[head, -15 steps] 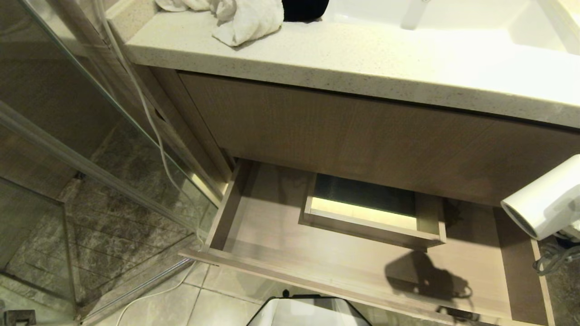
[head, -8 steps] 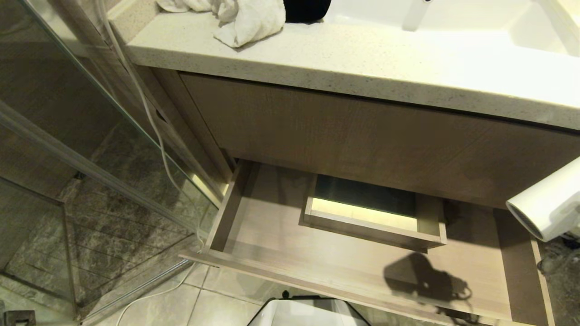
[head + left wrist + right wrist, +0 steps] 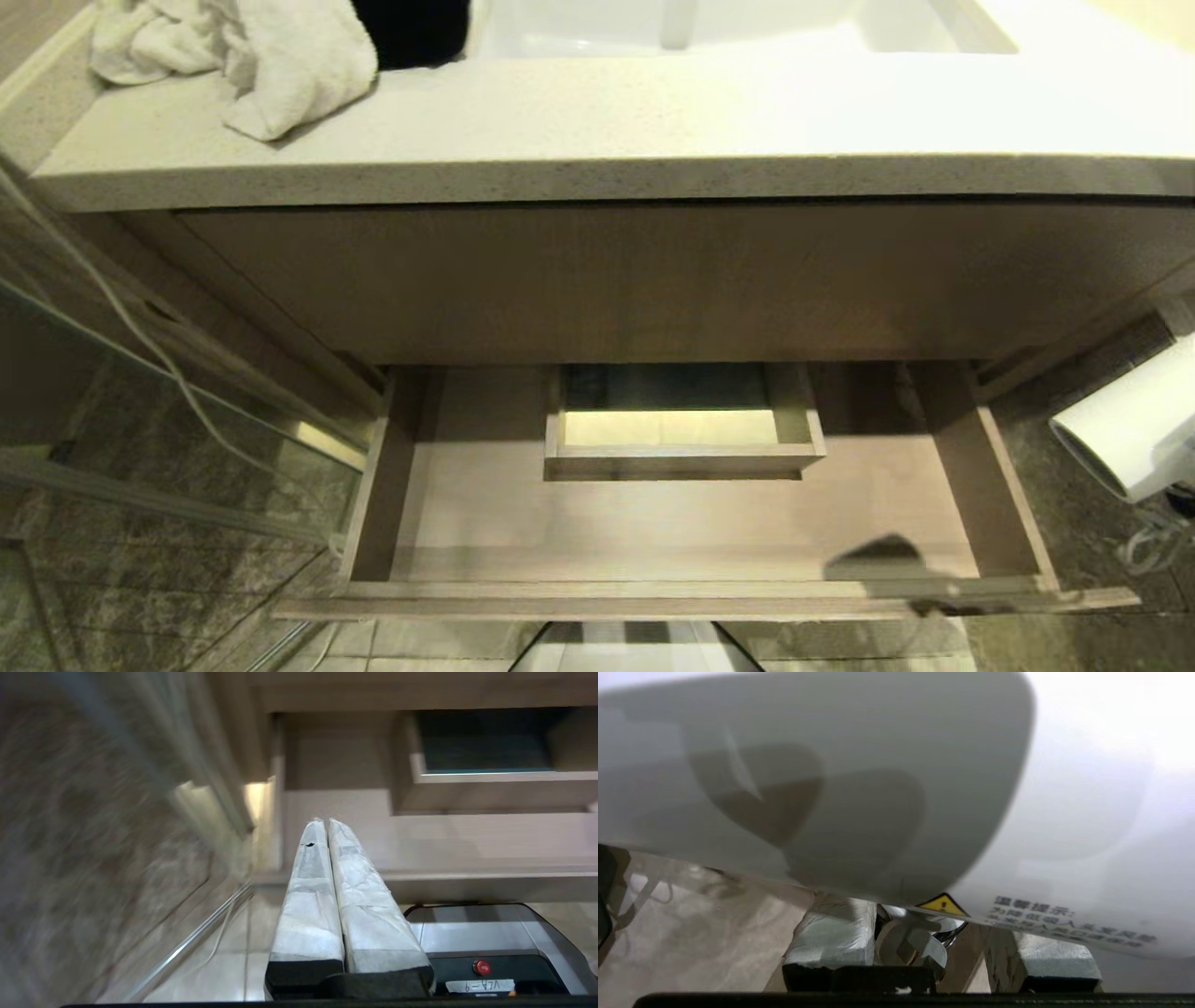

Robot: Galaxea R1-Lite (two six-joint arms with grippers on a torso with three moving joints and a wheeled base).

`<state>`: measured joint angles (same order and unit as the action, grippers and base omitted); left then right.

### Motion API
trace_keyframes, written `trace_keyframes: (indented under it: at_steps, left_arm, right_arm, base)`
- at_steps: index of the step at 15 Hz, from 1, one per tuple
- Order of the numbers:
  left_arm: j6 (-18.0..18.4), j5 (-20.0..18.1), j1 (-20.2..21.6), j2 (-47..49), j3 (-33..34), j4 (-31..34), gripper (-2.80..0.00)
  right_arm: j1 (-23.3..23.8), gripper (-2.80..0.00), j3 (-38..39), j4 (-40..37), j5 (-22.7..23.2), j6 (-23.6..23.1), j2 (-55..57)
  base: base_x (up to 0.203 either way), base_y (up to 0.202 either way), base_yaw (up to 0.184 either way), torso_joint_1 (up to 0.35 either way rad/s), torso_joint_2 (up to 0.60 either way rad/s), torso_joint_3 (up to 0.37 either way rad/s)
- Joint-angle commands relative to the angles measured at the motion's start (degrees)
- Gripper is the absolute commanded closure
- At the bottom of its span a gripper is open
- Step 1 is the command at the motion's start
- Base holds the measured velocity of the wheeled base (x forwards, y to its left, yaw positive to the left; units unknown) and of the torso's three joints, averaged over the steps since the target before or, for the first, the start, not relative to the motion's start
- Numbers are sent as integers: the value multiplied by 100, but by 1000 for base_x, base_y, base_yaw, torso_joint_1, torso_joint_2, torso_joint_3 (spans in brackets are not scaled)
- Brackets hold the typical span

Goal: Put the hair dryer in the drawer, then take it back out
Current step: Place it on the countertop

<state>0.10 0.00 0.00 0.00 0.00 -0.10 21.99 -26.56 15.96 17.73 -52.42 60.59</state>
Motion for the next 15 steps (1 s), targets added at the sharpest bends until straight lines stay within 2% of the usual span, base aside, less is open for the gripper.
trace_keyframes:
  at_steps: [1, 9, 12, 15]
  left_arm:
    - [-1, 0, 0, -9, 0, 1, 0]
    - [-1, 0, 0, -9, 0, 1, 0]
    - [-1, 0, 0, -9, 0, 1, 0]
    - [-1, 0, 0, 0, 0, 1, 0]
  right_arm:
    - [-2, 0, 2, 21, 29, -31, -21]
    - [7, 0, 63, 51, 11, -22, -120]
    - [7, 0, 63, 92, 20, -22, -144]
    - [7, 0, 72, 83, 11, -14, -179]
  base:
    - [-3, 15, -104, 2, 6, 2]
    - [0, 1, -8, 0, 0, 1]
    - [0, 0, 0, 212, -341, -129]
    - [4, -13, 140, 303, -514, -212]
